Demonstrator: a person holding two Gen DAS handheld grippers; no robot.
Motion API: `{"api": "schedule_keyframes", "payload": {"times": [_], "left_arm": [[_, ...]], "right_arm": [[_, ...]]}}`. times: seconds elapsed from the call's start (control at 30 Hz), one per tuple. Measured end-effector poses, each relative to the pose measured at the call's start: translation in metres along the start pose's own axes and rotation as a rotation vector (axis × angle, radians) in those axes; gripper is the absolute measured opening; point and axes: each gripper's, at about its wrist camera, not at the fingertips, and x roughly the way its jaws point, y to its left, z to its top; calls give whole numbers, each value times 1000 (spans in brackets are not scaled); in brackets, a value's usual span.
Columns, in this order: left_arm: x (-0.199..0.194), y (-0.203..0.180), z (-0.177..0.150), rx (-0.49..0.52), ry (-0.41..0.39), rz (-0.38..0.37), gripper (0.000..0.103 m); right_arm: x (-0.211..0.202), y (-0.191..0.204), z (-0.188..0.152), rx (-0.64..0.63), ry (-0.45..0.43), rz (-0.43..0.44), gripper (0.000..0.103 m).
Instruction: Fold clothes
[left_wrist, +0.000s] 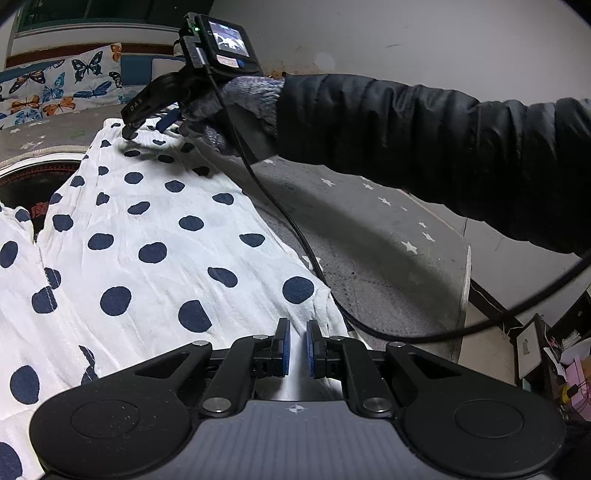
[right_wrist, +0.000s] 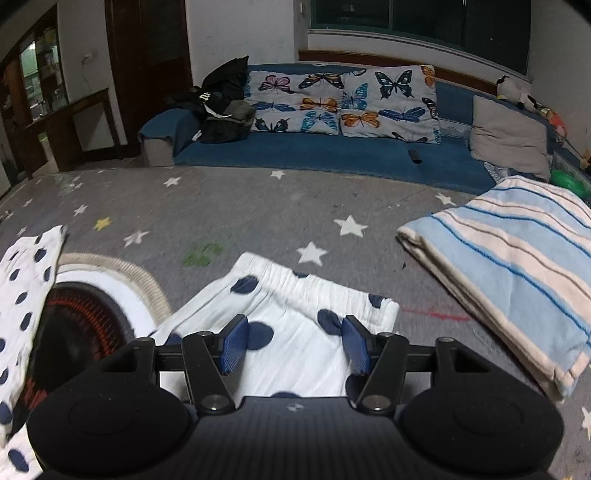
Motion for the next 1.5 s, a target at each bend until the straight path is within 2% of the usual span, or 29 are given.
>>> {"api": "schedule_keyframes", "payload": {"times": [0.1,0.23,0.37,0.53,0.77,0.87,0.93,1.0,1.1,1.2,1.4,1.5], "left_arm": [[0,-2,-1,-2,0,-1,11],[1,-2,-1,-5,-2,1,11],[1,-3,-1,-5,-2,1,11],[3,-3,-1,-9,-3,2,11],[3,-6,-1,-17,-11,17,13],[0,-9,-2,-16,-18,41,23],[-3,-12,-2,-15,-24,59,34],[-7,-15,-4,-13,-28,74,37],[-12,-20,-7,-12,-32,95,48],[-16,-26,-11,-5,-36,114,55],[-21,-33,-14,-4,-43,161,75],[-25,-37,-14,3,-52,187,87]], "right_arm": [[2,4,5,-22,4,-15,57],[-7,15,7,-70,-14,3,57],[-1,27,7,-104,4,14,57],[9,26,11,-81,-1,7,58],[-16,26,11,-113,-4,17,60],[-32,29,4,-136,-1,30,65],[-44,33,-6,-146,4,47,68],[-55,38,-16,-156,10,63,70],[-71,45,-30,-170,19,88,71],[-84,52,-48,-173,37,116,81],[-114,69,-87,-212,55,166,83],[-126,73,-101,-209,53,183,91]]}}
